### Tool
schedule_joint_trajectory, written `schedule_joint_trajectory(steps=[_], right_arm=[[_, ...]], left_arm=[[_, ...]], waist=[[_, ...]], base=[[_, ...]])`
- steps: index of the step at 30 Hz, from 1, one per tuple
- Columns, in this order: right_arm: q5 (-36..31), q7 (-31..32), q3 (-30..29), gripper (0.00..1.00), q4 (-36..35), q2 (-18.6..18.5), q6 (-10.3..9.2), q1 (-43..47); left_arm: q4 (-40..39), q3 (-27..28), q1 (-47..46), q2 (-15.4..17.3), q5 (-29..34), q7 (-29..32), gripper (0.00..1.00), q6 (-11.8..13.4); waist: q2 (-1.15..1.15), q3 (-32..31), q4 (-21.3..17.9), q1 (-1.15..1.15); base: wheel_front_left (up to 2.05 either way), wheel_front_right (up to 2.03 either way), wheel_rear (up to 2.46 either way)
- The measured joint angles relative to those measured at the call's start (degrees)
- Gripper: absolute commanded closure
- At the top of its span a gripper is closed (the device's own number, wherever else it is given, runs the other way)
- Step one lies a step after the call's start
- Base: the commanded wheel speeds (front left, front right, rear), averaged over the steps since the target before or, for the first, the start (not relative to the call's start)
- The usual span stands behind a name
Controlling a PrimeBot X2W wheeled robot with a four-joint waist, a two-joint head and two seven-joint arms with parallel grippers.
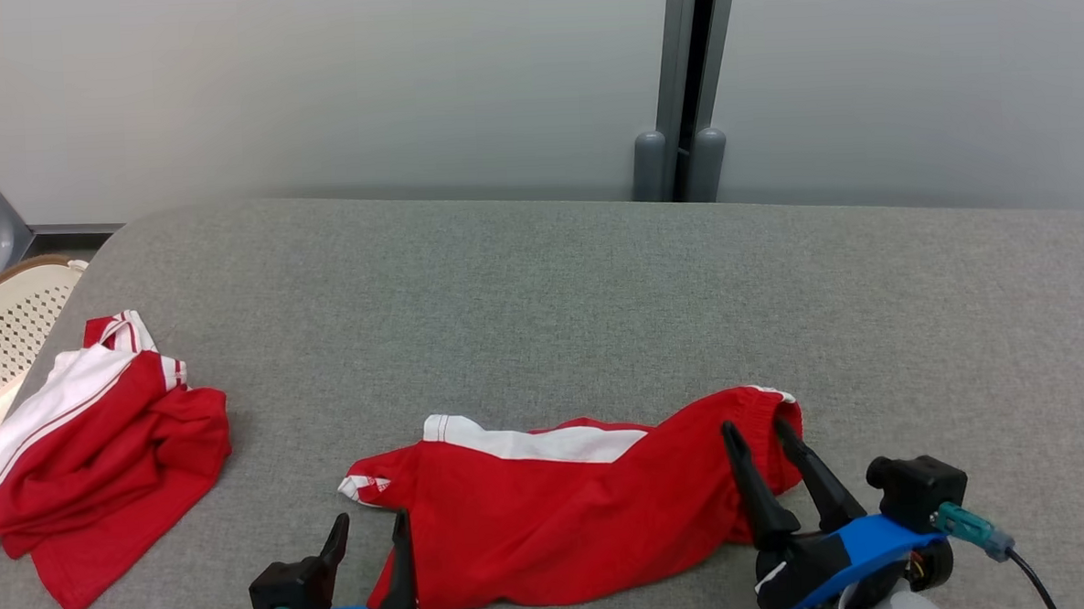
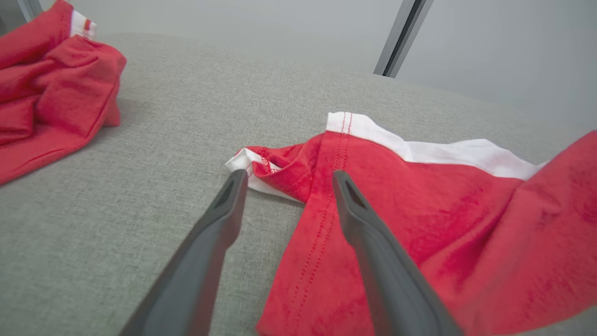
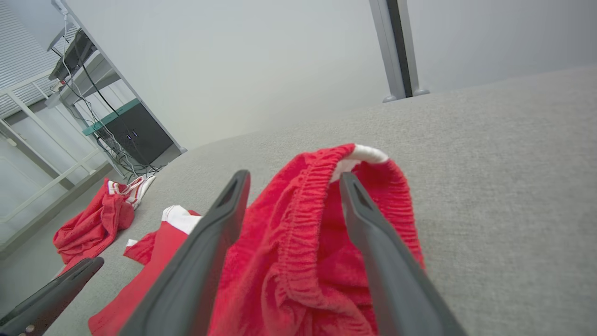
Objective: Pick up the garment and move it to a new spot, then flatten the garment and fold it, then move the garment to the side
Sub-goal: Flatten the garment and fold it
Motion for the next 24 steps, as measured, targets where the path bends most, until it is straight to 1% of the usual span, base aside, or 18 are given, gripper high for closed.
schedule_joint_trajectory(steps=[3, 9, 10, 11, 12, 15, 17, 20, 22, 24], right_arm=[[2.7, 0.0, 0.4, 0.00, 2.1, -0.3, 0.00, -1.8], [5.4, 0.0, 0.7, 0.00, 8.2, -0.5, 0.00, -5.4], [5.9, 0.0, 0.8, 0.16, 9.0, -0.4, 0.00, -6.3], [6.2, 0.0, 1.0, 0.71, 9.8, -0.4, 0.00, -7.1], [6.4, 0.0, 1.2, 1.00, 10.6, -0.4, 0.00, -7.9], [7.8, 0.0, 1.4, 1.00, 12.3, -0.4, 0.00, -10.7], [7.6, 0.0, 0.8, 1.00, 11.3, -0.7, 0.00, -13.2], [6.0, 0.0, 1.1, 1.00, 5.9, -2.0, 0.00, -16.0], [4.6, 0.0, 3.7, 1.00, 1.9, -3.4, 0.00, -16.0], [3.5, 0.0, 7.6, 1.00, -1.4, -5.4, 0.00, -14.2]], left_arm=[[0.0, 0.9, 0.0, -0.3, 0.7, 0.0, 0.00, -0.5], [0.2, 1.7, 0.0, -0.6, 1.7, 0.0, 0.00, -1.4], [0.3, 1.9, -0.1, -0.6, 1.8, 0.0, 0.00, -1.5], [0.3, 2.0, -0.1, -0.7, 2.0, 0.0, 0.00, -1.7], [0.4, 2.1, -0.2, -0.7, 2.0, 0.0, 0.00, -1.9], [0.5, 2.4, -0.5, -0.7, 2.2, 0.0, 0.00, -2.2], [0.5, 2.2, -0.6, -0.7, 2.0, 0.0, 0.00, -2.4], [0.4, 2.1, -0.8, -0.8, 1.8, 0.0, 0.00, -2.5], [0.4, 2.0, -0.9, -0.8, 1.4, 0.0, 0.00, -2.5], [0.4, 1.8, -0.8, -0.8, 1.1, 0.0, 0.00, -2.5]], waist=[[0.00, 0.2, 0.0, 0.00], [0.00, 0.8, 0.4, 0.00], [0.00, 1.0, 0.5, 0.00], [0.00, 1.2, 0.6, 0.00], [0.00, 1.3, 0.7, 0.00], [0.00, 1.8, 1.0, 0.00], [0.00, 2.0, 1.2, 0.00], [0.00, 2.0, 1.3, 0.00], [0.00, 1.6, 1.2, 0.01], [0.00, 1.1, 1.1, 0.00]], base=[[0.00, 0.00, 0.00], [0.00, 0.00, 0.00], [0.00, 0.00, 0.00], [0.00, 0.00, 0.00], [0.00, 0.00, 0.00], [0.00, 0.00, 0.00], [0.00, 0.00, 0.00], [0.00, 0.00, 0.00], [0.00, 0.00, 0.00], [0.00, 0.00, 0.00]])
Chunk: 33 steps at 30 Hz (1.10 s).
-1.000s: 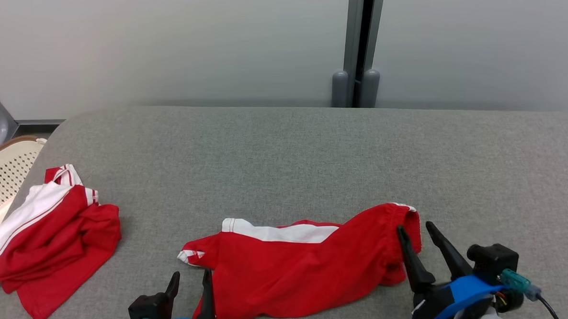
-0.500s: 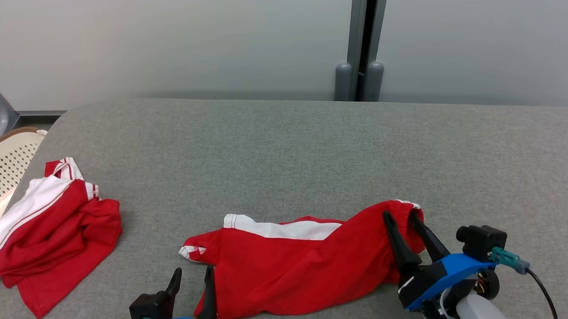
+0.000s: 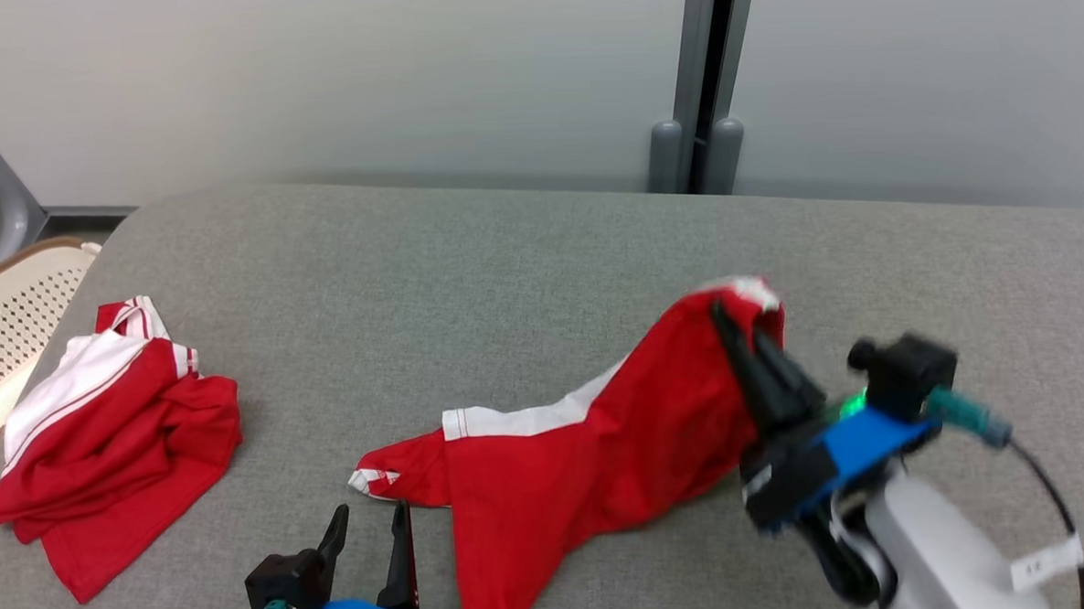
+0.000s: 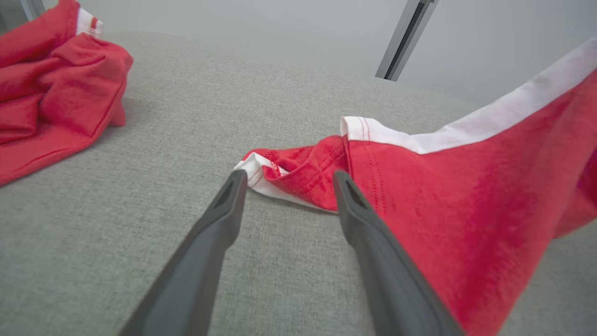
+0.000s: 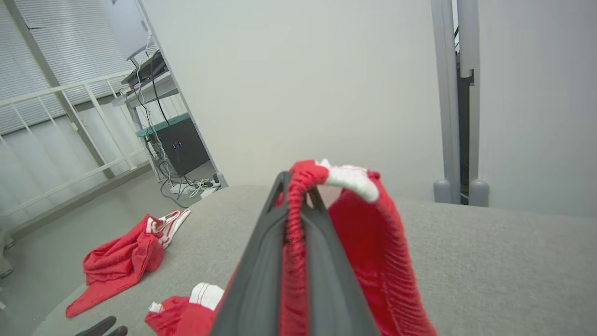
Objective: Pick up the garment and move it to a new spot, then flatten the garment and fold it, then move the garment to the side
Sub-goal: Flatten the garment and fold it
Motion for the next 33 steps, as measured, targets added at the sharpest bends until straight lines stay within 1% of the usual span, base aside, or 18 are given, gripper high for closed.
schedule_joint_trajectory(steps=[3, 6, 10, 13, 14, 15, 16, 19, 21, 24, 27, 30, 33], right_arm=[[-0.6, 0.0, 4.5, 1.00, -1.0, -3.9, 0.01, 6.6], [-0.3, 0.0, 6.5, 1.00, 1.5, -7.2, 0.00, 13.1], [0.3, 0.0, 7.4, 1.00, 6.1, -9.1, 0.00, 18.8], [-0.3, 0.0, 7.1, 1.00, 9.4, -9.4, 0.01, 20.0], [-0.9, 0.0, 6.5, 0.80, 10.5, -9.4, 0.01, 19.9], [-1.2, 0.0, 5.4, 0.24, 11.3, -9.3, 0.01, 19.9], [-2.0, 0.0, 4.3, 0.00, 11.9, -9.2, 0.01, 19.7], [-4.7, 0.0, 0.1, 0.00, 12.2, -8.0, 0.01, 18.8], [-7.2, 0.0, -4.0, 0.00, 11.1, -7.3, 0.00, 17.9], [-13.2, 0.0, -11.0, 0.00, 7.9, -5.8, 0.01, 17.5], [-19.2, 0.0, -17.5, 0.00, 3.0, -2.5, 0.00, 17.7], [-23.9, 0.0, -20.6, 0.00, -1.7, 1.4, 0.00, 18.3], [-26.0, 0.0, -21.2, 0.00, -1.6, 3.4, 0.00, 19.9]], left_arm=[[0.0, -0.2, 0.6, 0.0, -0.6, 0.0, 0.00, 0.1], [0.1, -0.4, 1.0, 0.0, -0.9, 0.0, 0.00, 0.2], [0.4, -0.2, 1.8, 0.0, -0.9, 0.0, 0.00, 0.3], [0.3, 0.3, 2.0, 0.0, -0.5, 0.0, 0.00, 0.3], [0.3, 0.4, 2.0, 0.0, -0.4, 0.0, 0.00, 0.3], [0.3, 0.6, 2.1, 0.0, -0.3, 0.0, 0.00, 0.3], [0.3, 0.7, 2.1, 0.0, -0.1, 0.0, 0.00, 0.3], [0.0, 0.9, 2.1, 0.0, 0.0, 0.0, 0.00, 0.3], [-0.4, 1.1, 2.1, 0.0, 0.4, 0.0, 0.00, 0.5], [-1.5, 1.3, 2.1, 0.0, 1.0, 0.0, 0.00, 1.0], [-2.6, 1.5, 2.1, 0.0, 1.6, 0.0, 0.00, 1.2], [-3.4, 1.7, 2.0, 0.0, 2.3, 0.0, 0.00, 1.3], [-3.9, 1.5, 2.0, 0.0, 2.3, 0.0, 0.00, 1.3]], waist=[[0.00, -0.8, -0.6, 0.00], [0.00, -1.4, -1.4, 0.00], [0.00, -1.9, -2.9, 0.00], [0.00, -2.0, -4.0, 0.00], [0.00, -2.1, -4.3, 0.00], [0.00, -2.1, -4.6, 0.00], [0.00, -2.1, -4.8, 0.00], [0.00, -2.2, -5.3, 0.00], [0.00, -2.3, -5.5, 0.00], [0.00, -2.3, -5.5, 0.00], [0.00, -2.4, -5.5, 0.00], [0.00, -2.5, -5.4, 0.00], [0.00, -2.7, -5.4, 0.00]], base=[[0.00, 0.00, 0.00], [0.00, 0.00, 0.00], [0.00, 0.00, 0.00], [0.00, 0.00, 0.00], [0.00, 0.00, 0.00], [0.00, 0.00, 0.00], [0.00, 0.00, 0.00], [0.00, 0.00, 0.00], [0.00, 0.00, 0.00], [0.00, 0.00, 0.00], [0.00, 0.00, 0.00], [0.00, 0.00, 0.00], [0.00, 0.00, 0.00]])
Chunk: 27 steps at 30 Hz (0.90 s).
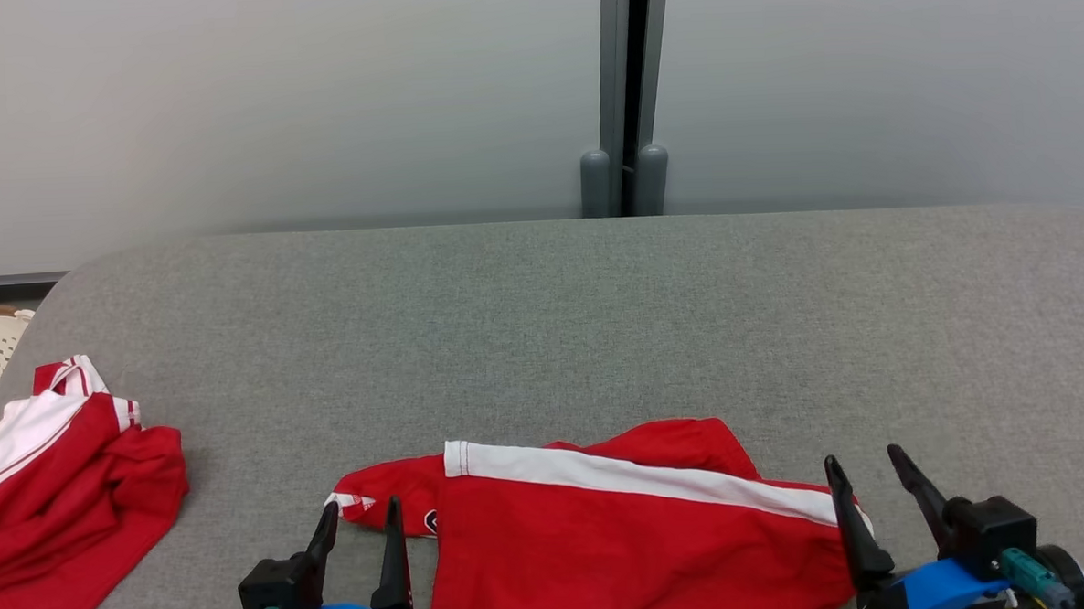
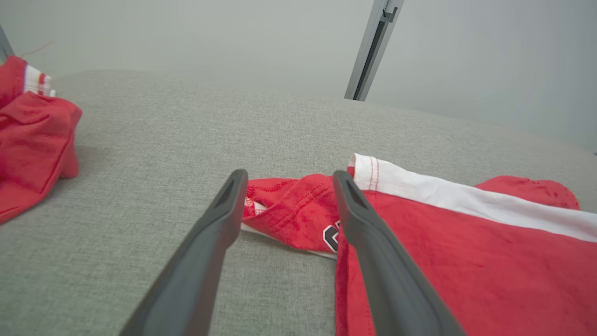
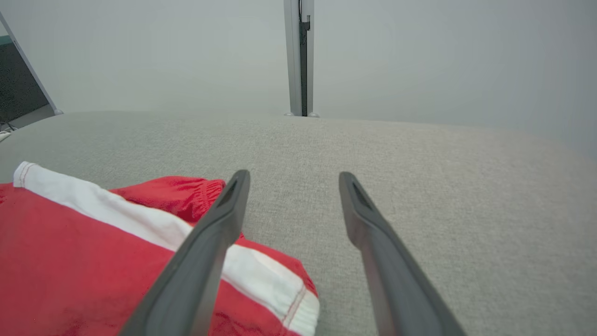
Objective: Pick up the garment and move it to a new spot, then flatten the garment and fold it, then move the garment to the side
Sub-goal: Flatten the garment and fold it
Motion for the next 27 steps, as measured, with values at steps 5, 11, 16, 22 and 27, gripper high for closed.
schedule_joint_trajectory(steps=[5, 11, 16, 22, 27], right_arm=[[-1.0, 0.0, 0.7, 0.00, 1.9, 1.4, 0.00, 0.8], [-1.0, 0.0, 1.1, 0.00, 2.3, 1.7, 0.00, 0.7], [-1.0, 0.0, 1.8, 0.00, 2.4, 1.8, 0.00, 0.4], [-0.7, 0.0, 2.6, 0.00, 2.4, 1.9, 0.00, -0.7], [-0.7, 0.0, 2.3, 0.00, 2.1, 2.0, 0.00, -1.4]], left_arm=[[0.1, -1.0, 0.1, 0.0, -0.8, 0.0, 0.00, -0.2], [0.1, -3.2, -0.9, 0.0, -2.7, 0.0, 0.00, -1.8], [3.2, -6.5, -5.2, 0.0, -7.4, 0.0, 0.00, -4.1], [9.8, -9.8, -10.2, 0.0, -11.9, 0.0, 0.00, -4.8], [13.8, -10.5, -13.1, 0.0, -13.8, 0.0, 0.00, -4.9]], waist=[[0.00, -0.2, 0.0, 0.00], [0.00, 0.4, -0.6, 0.00], [0.00, 1.7, -1.4, -0.01], [0.00, 4.3, -3.1, 0.00], [0.00, 5.8, -4.2, 0.00]], base=[[0.00, 0.00, 0.00], [0.00, 0.00, 0.00], [0.00, 0.00, 0.00], [0.00, 0.00, 0.00], [0.00, 0.00, 0.00]])
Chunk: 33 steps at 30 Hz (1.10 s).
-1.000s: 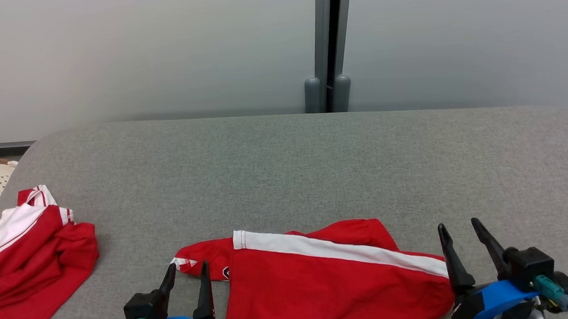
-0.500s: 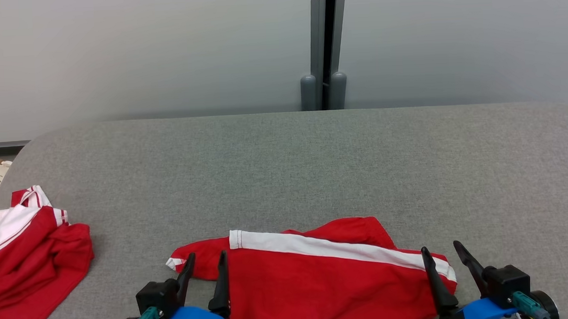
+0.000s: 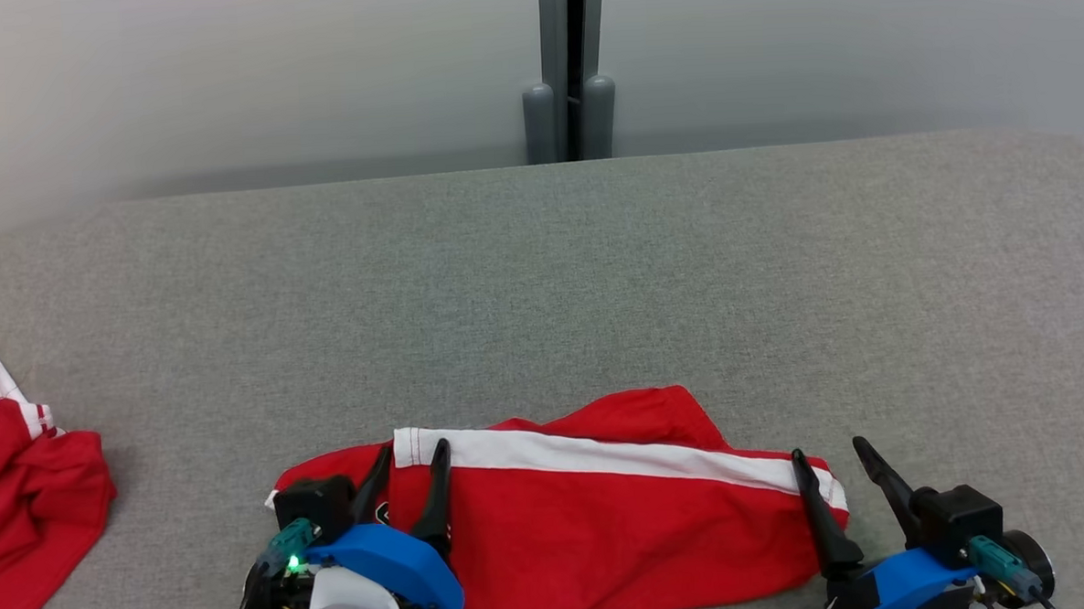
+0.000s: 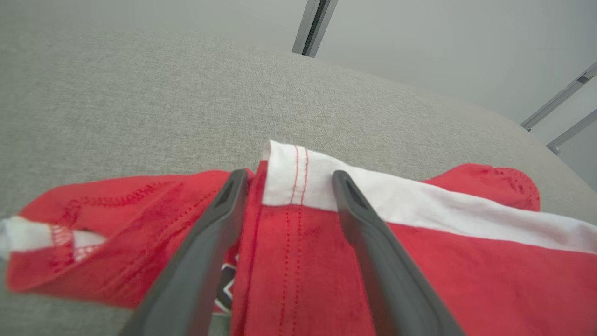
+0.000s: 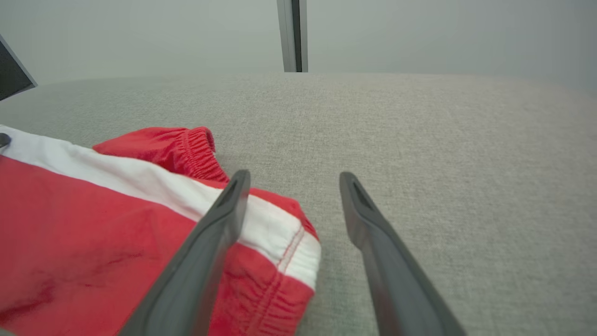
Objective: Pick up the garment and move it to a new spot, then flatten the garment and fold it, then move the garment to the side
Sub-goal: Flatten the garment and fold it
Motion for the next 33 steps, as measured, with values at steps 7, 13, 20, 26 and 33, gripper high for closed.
schedule_joint_trajectory(steps=[7, 13, 20, 26, 33], right_arm=[[0.0, 0.0, -0.3, 0.00, -0.2, 0.0, 0.00, -0.2], [0.1, 0.0, -0.3, 0.00, 0.0, 0.1, 0.00, -0.4], [0.3, 0.0, -0.3, 0.00, 0.3, 0.2, 0.00, -0.4], [0.6, 0.0, -0.3, 0.00, 0.4, 0.2, 0.00, -0.4], [0.7, 0.0, -0.8, 0.00, 1.0, 0.3, 0.00, -0.3]], left_arm=[[-1.6, -1.7, -1.5, 0.7, -1.4, 0.0, 0.02, 0.0], [-3.6, -2.8, -1.3, 1.0, -1.1, 0.0, 0.32, 0.0], [-2.7, -2.9, -0.3, 1.0, -0.5, 0.0, 0.00, 0.0], [-3.1, -2.8, -0.3, 1.0, -0.3, 0.0, 0.80, 0.0], [-3.2, -2.5, -0.1, 1.3, 0.1, 0.0, 1.00, 0.0]], waist=[[0.00, 1.1, -0.4, 0.00], [0.00, 1.0, -0.2, 0.00], [0.00, 0.5, 0.5, 0.00], [0.00, 0.4, 0.9, 0.00], [0.00, -0.3, 1.1, 0.00]], base=[[0.00, 0.00, 0.00], [0.00, 0.00, 0.00], [0.00, 0.00, 0.00], [0.00, 0.00, 0.00], [0.00, 0.00, 0.00]])
